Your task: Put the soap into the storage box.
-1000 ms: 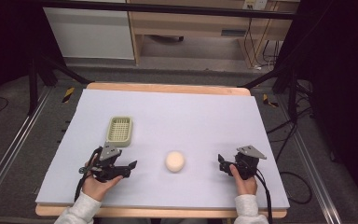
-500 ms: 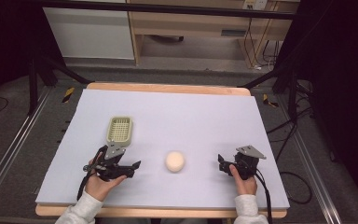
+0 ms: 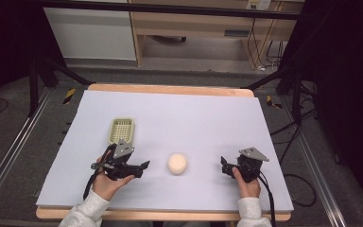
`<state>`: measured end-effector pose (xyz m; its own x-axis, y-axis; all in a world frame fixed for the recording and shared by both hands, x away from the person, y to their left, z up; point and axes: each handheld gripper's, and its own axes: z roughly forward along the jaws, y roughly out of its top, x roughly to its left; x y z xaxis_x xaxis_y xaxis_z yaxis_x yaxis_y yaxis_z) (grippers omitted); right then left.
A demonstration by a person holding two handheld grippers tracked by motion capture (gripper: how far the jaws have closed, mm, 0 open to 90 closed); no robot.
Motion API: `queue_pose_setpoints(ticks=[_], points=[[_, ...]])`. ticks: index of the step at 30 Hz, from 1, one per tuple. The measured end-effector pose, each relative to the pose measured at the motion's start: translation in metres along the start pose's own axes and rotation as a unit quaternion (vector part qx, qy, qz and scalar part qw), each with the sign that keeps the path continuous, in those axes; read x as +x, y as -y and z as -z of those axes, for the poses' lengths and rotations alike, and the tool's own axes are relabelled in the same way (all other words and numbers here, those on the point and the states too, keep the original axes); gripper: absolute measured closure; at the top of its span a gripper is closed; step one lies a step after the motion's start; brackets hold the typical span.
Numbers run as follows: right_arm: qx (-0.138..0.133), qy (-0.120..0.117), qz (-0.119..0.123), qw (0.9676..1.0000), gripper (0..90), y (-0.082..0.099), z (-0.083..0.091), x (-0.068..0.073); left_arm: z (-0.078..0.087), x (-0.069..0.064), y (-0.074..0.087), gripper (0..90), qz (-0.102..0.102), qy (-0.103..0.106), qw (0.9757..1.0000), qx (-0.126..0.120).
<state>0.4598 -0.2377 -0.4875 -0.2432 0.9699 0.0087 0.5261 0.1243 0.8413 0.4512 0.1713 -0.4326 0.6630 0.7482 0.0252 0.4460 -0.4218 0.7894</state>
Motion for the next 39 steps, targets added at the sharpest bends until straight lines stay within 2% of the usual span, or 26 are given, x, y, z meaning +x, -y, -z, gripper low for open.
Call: queue_pose_setpoints(ticks=[10, 21, 39], points=[[0.002, 0.002, 0.011, 0.9999, 4.4, 0.0, -0.001, 0.002, -0.007, -0.006, -0.008, 22.2, -0.003, 0.011, 0.9999, 0.002], [0.001, -0.004, 0.004, 1.0, 4.4, 0.0, 0.0, 0.0, -0.019, -0.016, -0.017, 22.1, -0.02, 0.022, 0.9995, 0.008], [-0.011, -0.012, 0.005, 0.9999, 4.4, 0.001, 0.002, 0.0, -0.037, -0.031, -0.027, 21.7, -0.034, 0.044, 0.9983, 0.018]])
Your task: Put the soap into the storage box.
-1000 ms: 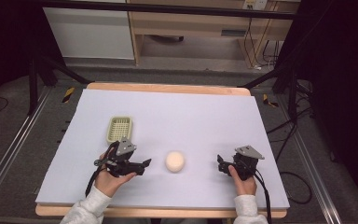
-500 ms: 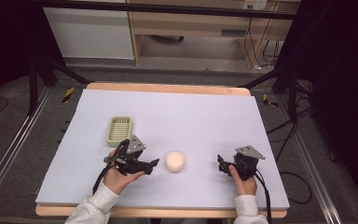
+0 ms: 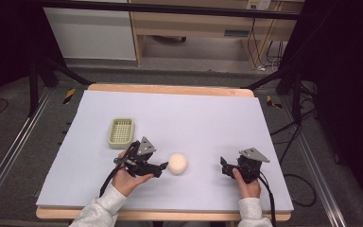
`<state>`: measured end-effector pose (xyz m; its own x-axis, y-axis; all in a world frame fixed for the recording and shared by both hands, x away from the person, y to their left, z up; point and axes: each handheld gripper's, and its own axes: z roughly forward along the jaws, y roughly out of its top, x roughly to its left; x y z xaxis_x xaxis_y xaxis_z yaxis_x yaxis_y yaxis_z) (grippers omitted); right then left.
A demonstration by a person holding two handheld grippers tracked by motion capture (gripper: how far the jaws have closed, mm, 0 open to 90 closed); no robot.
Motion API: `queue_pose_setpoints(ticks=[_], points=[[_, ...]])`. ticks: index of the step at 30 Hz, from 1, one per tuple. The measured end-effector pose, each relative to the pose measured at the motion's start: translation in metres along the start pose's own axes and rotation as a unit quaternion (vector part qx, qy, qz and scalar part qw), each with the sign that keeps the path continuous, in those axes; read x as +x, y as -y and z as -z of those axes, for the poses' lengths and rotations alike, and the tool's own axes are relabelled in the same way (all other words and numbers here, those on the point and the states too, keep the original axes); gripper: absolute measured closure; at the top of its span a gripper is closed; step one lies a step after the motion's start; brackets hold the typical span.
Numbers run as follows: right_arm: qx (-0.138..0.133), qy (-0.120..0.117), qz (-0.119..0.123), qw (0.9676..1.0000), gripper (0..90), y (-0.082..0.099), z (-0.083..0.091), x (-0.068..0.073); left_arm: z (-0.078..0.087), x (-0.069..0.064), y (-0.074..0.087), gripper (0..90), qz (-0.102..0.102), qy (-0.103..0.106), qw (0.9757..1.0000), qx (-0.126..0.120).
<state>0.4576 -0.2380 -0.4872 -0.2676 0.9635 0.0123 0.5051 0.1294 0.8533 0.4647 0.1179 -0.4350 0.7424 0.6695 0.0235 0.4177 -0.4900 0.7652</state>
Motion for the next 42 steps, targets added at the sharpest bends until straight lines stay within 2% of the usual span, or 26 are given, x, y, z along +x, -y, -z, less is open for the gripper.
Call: queue_pose_setpoints(ticks=[9, 23, 42], points=[[-0.001, -0.001, 0.001, 1.0, 4.4, 0.0, 0.0, 0.0, -0.01, -0.008, -0.008, 21.5, -0.012, 0.012, 0.9998, 0.006], [-0.003, 0.001, 0.003, 1.0, 4.3, 0.0, 0.001, 0.0, -0.021, -0.015, -0.016, 19.6, -0.018, 0.023, 0.9993, 0.021], [-0.002, 0.001, 0.002, 1.0, 4.4, 0.0, 0.0, 0.0, -0.035, -0.021, -0.022, 15.4, -0.023, 0.024, 0.9988, 0.036]])
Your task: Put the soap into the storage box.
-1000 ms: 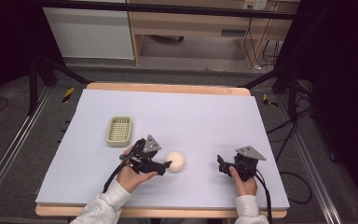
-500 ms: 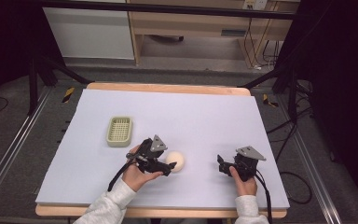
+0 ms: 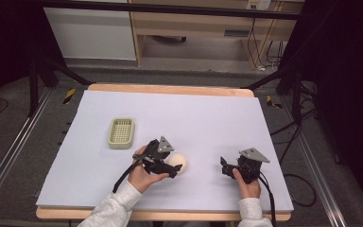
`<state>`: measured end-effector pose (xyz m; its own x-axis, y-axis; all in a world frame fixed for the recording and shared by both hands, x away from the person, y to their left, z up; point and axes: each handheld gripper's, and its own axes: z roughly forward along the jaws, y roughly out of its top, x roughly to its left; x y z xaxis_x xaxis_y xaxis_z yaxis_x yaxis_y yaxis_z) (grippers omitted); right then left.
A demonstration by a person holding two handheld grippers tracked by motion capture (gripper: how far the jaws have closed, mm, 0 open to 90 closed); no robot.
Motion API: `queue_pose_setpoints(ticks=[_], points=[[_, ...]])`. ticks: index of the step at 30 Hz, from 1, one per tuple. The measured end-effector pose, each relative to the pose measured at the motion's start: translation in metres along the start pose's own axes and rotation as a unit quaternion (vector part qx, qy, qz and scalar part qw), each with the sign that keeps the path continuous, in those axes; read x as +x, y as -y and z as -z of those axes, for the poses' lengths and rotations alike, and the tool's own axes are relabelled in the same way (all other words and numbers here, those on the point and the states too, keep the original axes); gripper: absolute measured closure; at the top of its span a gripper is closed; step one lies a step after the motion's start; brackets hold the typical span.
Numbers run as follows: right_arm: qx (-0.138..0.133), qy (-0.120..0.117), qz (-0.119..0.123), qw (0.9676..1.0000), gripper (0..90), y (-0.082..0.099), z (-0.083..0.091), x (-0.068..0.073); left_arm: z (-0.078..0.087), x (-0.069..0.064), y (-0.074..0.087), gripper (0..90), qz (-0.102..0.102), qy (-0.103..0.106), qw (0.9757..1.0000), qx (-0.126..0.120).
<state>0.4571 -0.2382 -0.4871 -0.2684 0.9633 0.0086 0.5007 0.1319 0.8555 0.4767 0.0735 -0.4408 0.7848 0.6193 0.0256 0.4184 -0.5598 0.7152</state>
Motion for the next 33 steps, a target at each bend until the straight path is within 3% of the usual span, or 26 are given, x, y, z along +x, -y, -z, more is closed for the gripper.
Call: queue_pose_setpoints(ticks=[33], points=[[0.002, -0.001, -0.001, 1.0, 4.3, 0.0, 0.0, 0.0, -0.028, -0.007, 0.0, 15.4, -0.001, -0.002, 0.9993, 0.037]])
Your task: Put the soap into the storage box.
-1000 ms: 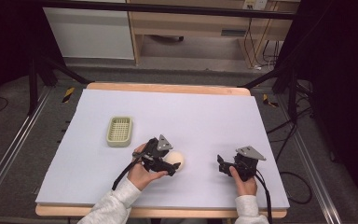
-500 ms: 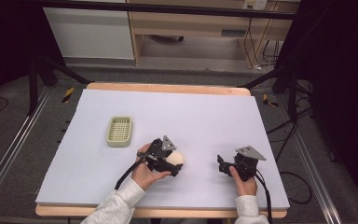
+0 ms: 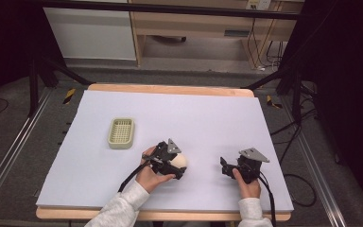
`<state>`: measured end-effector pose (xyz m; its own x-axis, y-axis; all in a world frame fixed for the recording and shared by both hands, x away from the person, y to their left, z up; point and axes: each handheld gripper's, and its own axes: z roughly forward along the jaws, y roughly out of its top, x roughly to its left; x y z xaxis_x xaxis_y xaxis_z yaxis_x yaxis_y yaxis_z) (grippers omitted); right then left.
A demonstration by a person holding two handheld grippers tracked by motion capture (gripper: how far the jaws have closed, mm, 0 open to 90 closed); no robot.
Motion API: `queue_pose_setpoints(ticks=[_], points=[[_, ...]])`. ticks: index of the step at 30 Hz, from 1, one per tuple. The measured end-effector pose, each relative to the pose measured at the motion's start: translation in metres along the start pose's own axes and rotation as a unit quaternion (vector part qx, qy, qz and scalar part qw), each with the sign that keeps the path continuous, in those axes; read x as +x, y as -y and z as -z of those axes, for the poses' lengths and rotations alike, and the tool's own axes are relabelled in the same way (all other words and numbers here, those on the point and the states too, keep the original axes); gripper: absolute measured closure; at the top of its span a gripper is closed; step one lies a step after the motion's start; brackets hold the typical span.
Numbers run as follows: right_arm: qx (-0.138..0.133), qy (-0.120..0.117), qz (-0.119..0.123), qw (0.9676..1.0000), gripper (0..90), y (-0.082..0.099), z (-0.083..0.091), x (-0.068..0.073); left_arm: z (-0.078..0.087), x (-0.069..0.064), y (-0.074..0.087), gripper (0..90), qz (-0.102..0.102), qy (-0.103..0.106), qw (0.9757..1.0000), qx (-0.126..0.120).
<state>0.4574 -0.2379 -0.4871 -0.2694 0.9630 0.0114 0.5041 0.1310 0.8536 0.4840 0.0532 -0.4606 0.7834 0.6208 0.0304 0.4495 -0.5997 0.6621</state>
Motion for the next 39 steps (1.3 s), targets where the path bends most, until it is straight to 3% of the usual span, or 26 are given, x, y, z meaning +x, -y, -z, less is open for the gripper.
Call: queue_pose_setpoints(ticks=[16, 39], points=[[0.0, 0.001, 0.002, 1.0, 4.4, 0.0, -0.0001, -0.0001, -0.0073, -0.0006, 0.0009, 20.8, -0.003, 0.006, 0.9998, 0.019], [0.0, -0.001, -0.001, 1.0, 4.3, 0.0, 0.0, -0.0009, -0.0028, -0.001, 0.0014, 24.2, -0.005, 0.002, 0.9998, 0.018]])
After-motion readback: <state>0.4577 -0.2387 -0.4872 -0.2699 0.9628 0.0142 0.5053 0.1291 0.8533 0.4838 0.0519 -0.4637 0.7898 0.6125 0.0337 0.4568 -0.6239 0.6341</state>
